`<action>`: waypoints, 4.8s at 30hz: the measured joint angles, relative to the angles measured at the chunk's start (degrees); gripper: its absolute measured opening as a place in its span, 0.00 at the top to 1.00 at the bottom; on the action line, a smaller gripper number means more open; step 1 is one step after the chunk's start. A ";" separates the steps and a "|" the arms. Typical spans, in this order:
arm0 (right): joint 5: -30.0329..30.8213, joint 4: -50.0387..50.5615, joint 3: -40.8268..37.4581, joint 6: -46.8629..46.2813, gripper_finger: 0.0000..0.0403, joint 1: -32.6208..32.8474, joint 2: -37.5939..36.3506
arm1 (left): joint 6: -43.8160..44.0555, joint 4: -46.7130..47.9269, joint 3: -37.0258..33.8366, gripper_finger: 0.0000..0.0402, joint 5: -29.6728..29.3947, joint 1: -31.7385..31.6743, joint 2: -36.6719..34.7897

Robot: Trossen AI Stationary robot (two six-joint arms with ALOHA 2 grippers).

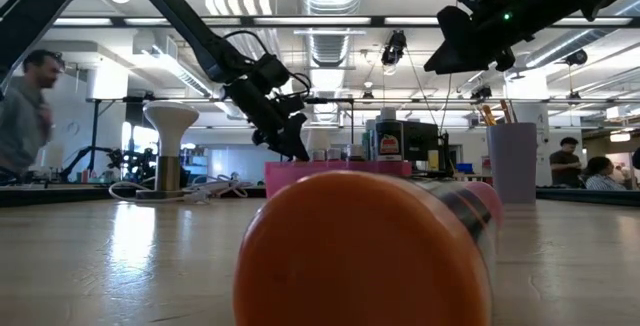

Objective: Pick & Place Paint Supplies
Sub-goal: Put the yellow black paint bottle into the pink bin, then put the light pink black paint bottle into the pink bin

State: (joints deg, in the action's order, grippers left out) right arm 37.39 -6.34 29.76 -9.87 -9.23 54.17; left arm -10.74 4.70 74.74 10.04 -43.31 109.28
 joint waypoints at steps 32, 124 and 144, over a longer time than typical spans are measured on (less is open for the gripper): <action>-0.04 0.10 0.00 0.00 0.77 0.04 0.00 | -1.60 0.86 0.17 0.46 -0.97 -0.27 -0.16; -3.15 63.03 66.24 -86.69 0.50 45.09 70.10 | 3.93 47.92 -6.53 0.45 -26.47 25.59 -45.18; -4.44 56.53 59.45 -87.72 0.37 45.05 70.20 | 3.93 47.60 -9.22 0.45 -26.42 25.59 -45.82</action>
State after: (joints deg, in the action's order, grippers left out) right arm 32.95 50.19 89.21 -97.59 35.81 124.38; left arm -6.81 52.30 65.52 -16.38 -17.72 63.46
